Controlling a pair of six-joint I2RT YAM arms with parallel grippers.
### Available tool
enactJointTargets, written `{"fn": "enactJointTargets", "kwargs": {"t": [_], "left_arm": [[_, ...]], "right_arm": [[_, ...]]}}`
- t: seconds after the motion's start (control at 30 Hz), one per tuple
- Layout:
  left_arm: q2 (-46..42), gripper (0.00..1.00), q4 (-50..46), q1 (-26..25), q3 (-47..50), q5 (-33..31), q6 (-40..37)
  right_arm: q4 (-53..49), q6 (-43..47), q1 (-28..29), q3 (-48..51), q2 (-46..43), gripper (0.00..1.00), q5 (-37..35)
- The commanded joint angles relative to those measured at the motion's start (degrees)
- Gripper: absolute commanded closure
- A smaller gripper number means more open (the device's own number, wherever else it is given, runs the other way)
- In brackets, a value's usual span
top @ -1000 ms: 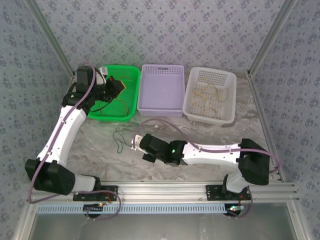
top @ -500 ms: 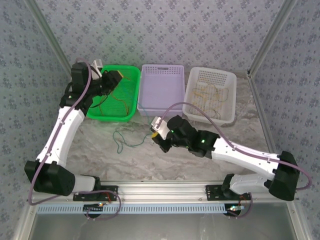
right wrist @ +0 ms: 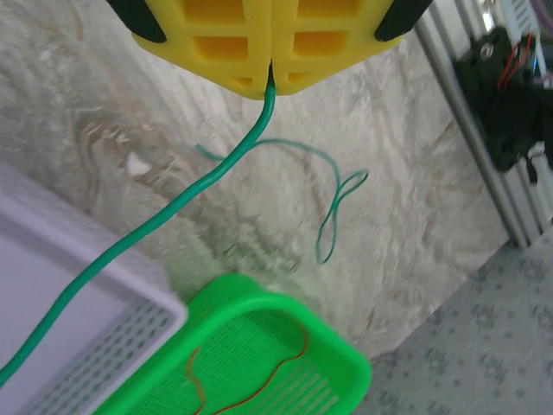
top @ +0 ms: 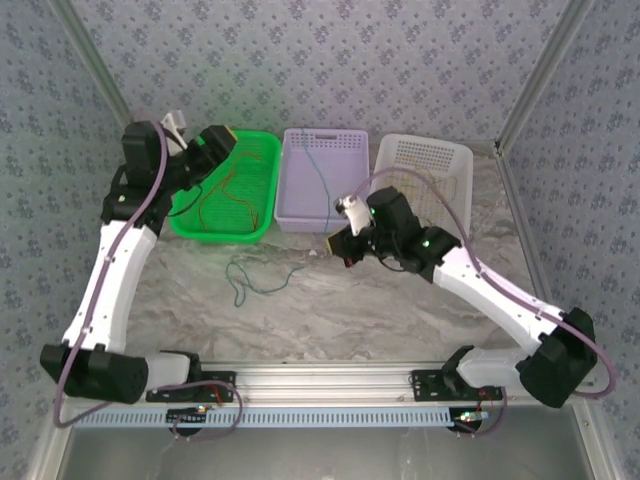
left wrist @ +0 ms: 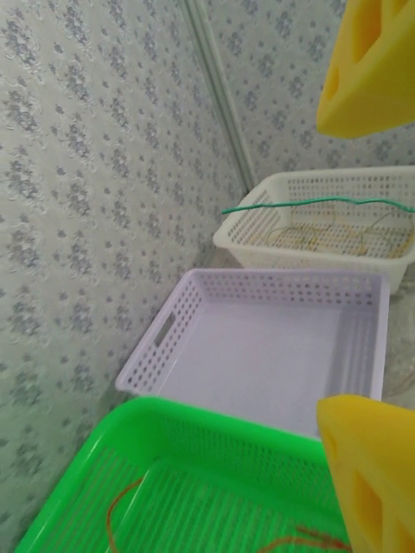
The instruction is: Untangle the cables
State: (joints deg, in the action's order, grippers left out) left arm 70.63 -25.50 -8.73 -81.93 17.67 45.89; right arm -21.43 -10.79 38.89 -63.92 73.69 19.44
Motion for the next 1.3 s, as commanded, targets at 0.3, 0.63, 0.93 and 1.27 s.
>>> {"fn": "enactJointTargets", "kwargs": {"t": [0.3,0.63,0.93,1.27], "left_arm": [[-16.1,0.30,-4.2,-20.9,28.8,-20.0,-2.9],[-14.9,0.32,-2.4,-31.2,36.9,-27.3,1.2],[-15.1,0.32,-2.9,-31.6,37.1,-28.0,1.1],[-17.3,0.33,-5.7,-31.7,38.2,-30.5,2.4]], "right_arm": [[-15.6,10.9,-11.3,-24.4,28.3,1.00,-2.1],[-22.9,18.3,-10.7,-39.9,45.5,1.00,-16.0],[-21.0,20.8,-10.1,-41.1,46.9,0.88,-22.0],[-15.4,20.8,-8.4,-33.4,35.8,0.60,-26.9]]}}
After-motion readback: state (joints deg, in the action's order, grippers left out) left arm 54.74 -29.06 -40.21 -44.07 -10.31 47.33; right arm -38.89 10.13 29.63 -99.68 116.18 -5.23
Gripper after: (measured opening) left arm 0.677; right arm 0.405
